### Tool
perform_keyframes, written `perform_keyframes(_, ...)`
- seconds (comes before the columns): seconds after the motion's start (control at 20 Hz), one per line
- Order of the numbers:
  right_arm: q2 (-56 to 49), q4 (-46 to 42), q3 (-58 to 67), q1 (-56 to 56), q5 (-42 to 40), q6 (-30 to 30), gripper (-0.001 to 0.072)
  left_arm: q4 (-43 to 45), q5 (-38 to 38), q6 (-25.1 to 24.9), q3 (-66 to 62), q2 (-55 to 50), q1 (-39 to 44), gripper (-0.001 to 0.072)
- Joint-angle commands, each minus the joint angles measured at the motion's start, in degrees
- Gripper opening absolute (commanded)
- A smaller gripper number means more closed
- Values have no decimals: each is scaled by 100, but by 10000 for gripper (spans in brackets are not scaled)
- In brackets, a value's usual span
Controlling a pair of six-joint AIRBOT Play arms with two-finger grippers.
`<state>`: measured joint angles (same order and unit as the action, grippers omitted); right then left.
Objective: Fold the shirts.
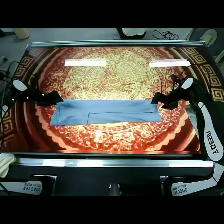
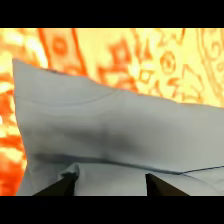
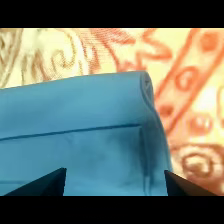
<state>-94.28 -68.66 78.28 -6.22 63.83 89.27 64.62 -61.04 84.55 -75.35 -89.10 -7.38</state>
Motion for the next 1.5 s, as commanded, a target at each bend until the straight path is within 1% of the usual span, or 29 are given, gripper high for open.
perform_keyframes(0.0,-7,-223,107,-369,439,-70,674,-278,-146,-81,-474,350,0,539)
perform_keyframes(0.15,-619,527,101,-378,837,-278,682,-339,-271,-55,-472,750,448,538)
perform_keyframes(0.3,-988,828,101,-236,776,-297,676,-339,-302,-55,-472,844,1025,538)
perform_keyframes(0.35,-1047,852,101,-138,758,-273,668,-339,-299,-55,-472,837,1202,538)
perform_keyframes(0.4,-1069,868,101,-37,756,-271,608,-337,-278,-52,-470,826,1349,537)
perform_keyframes(0.45,-1054,870,103,68,728,-267,327,-339,-247,-52,-470,802,1497,535)
perform_keyframes(0.5,-1008,885,120,146,752,-162,40,-339,-151,15,-431,778,1641,500)
perform_keyframes(0.55,-885,973,177,188,909,-173,25,-339,42,146,-332,761,1781,361)
perform_keyframes(0.6,-695,997,245,216,999,-229,24,-341,313,258,-181,721,1961,72)
perform_keyframes(0.65,-391,1016,286,221,1016,-238,23,-415,621,343,-22,645,2157,26)
perform_keyframes(0.75,376,1084,284,221,1113,-232,23,-1012,1207,507,297,313,2597,25)
perform_keyframes(0.95,1810,1169,284,221,1764,-17,23,-2789,2566,494,411,-713,3665,25)
perform_keyframes(1.0,2103,1174,284,221,1884,83,24,-3333,2872,428,409,-955,3947,25)
perform_keyframes(1.1,2656,1174,284,221,1980,286,24,-4308,3156,267,295,-1390,4487,25)
perform_keyframes(1.2,3021,1174,284,219,2015,455,24,-4951,3305,-140,-68,-1810,4913,25)
perform_keyframes(1.3,3167,1248,284,219,2022,549,25,-5069,3512,-367,-393,-1954,4981,22)
perform_keyframes(1.35,3150,1309,284,221,2000,551,24,-5001,3571,-385,-428,-1843,4870,22)
perform_keyframes(1.4,3095,1462,282,221,1893,570,24,-4660,3554,-382,-417,-1617,4664,21)
perform_keyframes(1.45,2975,1823,282,223,1690,562,24,-4155,3434,-376,-417,-1331,4404,21)
